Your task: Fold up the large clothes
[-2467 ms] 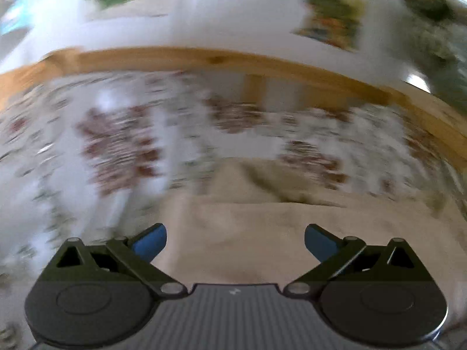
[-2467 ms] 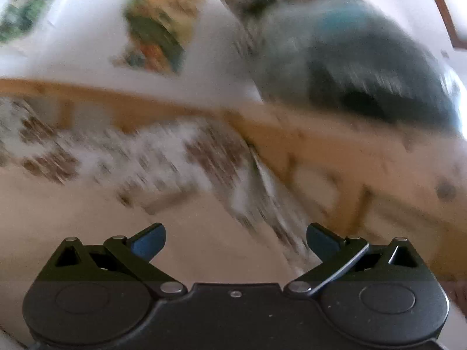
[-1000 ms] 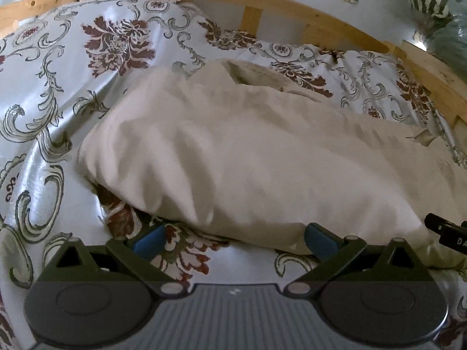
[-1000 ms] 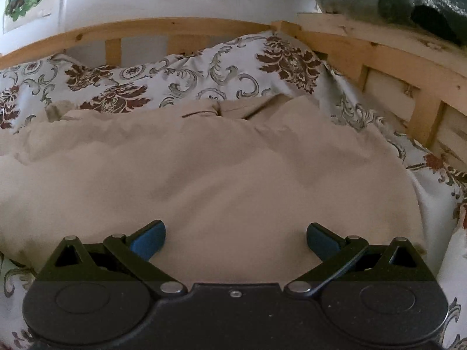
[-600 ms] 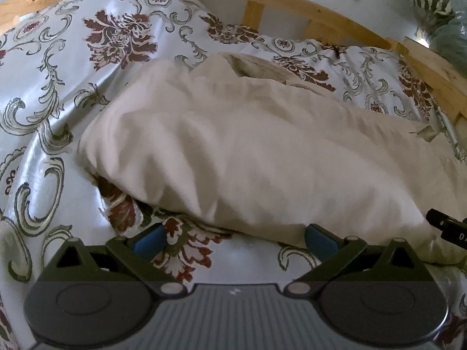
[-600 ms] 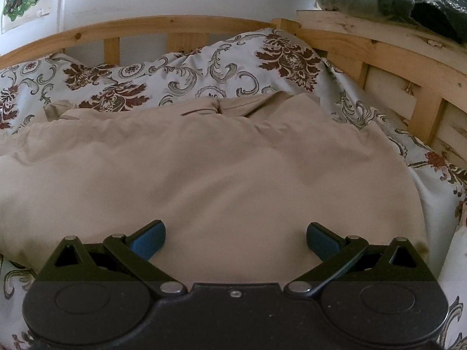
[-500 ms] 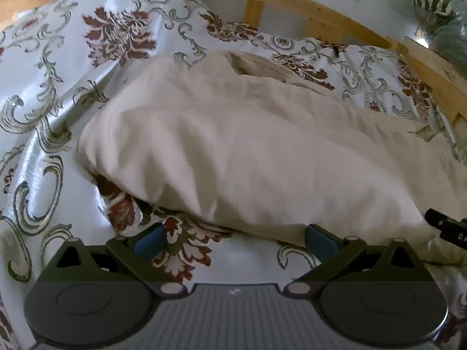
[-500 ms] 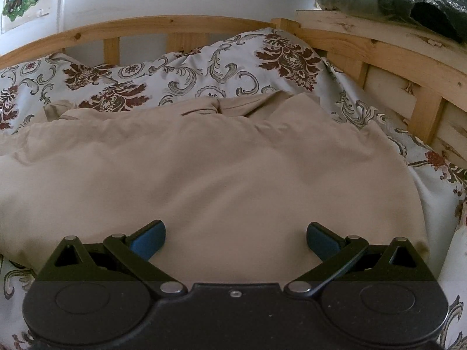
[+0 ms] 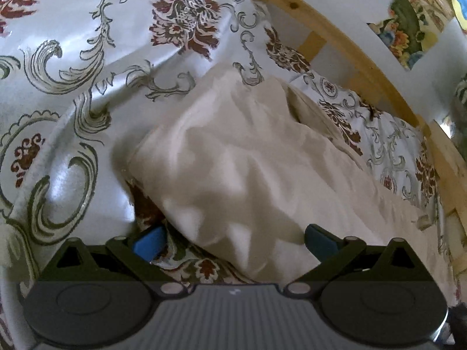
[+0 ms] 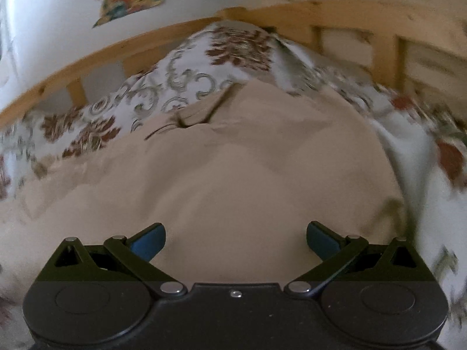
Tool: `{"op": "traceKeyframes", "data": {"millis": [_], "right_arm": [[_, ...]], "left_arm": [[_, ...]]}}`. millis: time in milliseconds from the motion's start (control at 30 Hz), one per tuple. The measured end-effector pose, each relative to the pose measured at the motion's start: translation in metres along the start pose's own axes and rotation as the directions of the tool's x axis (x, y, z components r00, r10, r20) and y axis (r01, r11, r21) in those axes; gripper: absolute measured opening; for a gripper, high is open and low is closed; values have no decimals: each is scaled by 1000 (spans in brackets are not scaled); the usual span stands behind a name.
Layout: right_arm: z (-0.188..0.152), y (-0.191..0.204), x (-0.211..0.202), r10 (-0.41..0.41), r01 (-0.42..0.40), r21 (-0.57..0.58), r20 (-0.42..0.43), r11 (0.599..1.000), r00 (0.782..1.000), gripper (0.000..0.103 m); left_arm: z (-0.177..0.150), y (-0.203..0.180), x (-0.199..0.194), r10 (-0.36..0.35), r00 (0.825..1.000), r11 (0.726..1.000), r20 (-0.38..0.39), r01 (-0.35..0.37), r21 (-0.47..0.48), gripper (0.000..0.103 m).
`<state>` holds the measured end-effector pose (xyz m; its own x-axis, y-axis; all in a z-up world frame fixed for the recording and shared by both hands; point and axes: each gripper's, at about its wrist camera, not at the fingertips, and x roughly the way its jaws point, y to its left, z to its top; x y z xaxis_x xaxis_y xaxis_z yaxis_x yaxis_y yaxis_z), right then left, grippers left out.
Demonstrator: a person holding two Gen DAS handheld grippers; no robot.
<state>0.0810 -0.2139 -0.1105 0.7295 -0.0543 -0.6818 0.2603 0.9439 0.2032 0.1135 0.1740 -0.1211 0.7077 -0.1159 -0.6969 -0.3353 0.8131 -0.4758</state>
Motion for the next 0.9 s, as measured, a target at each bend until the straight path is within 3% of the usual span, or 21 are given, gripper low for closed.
{"op": "traceKeyframes", "data": {"millis": [167, 333, 467, 900], "right_arm": [[-8, -33, -27, 69, -61, 331, -12, 942, 998, 102], [-11, -43, -17, -11, 20, 360, -27, 933, 1000, 102], [-10, -63, -9, -35, 15, 490, 32, 872, 999, 102], [-6, -58, -5, -53, 32, 465, 31, 885, 998, 102]], "left_arm": [[2, 2, 4, -4, 1000, 1000, -1, 4, -1, 103], [2, 1, 5, 9, 1000, 1000, -1, -9, 6, 103], [2, 0, 5, 13, 1000, 1000, 4, -14, 13, 103], [1, -1, 5, 16, 1000, 1000, 5, -16, 15, 103]]}}
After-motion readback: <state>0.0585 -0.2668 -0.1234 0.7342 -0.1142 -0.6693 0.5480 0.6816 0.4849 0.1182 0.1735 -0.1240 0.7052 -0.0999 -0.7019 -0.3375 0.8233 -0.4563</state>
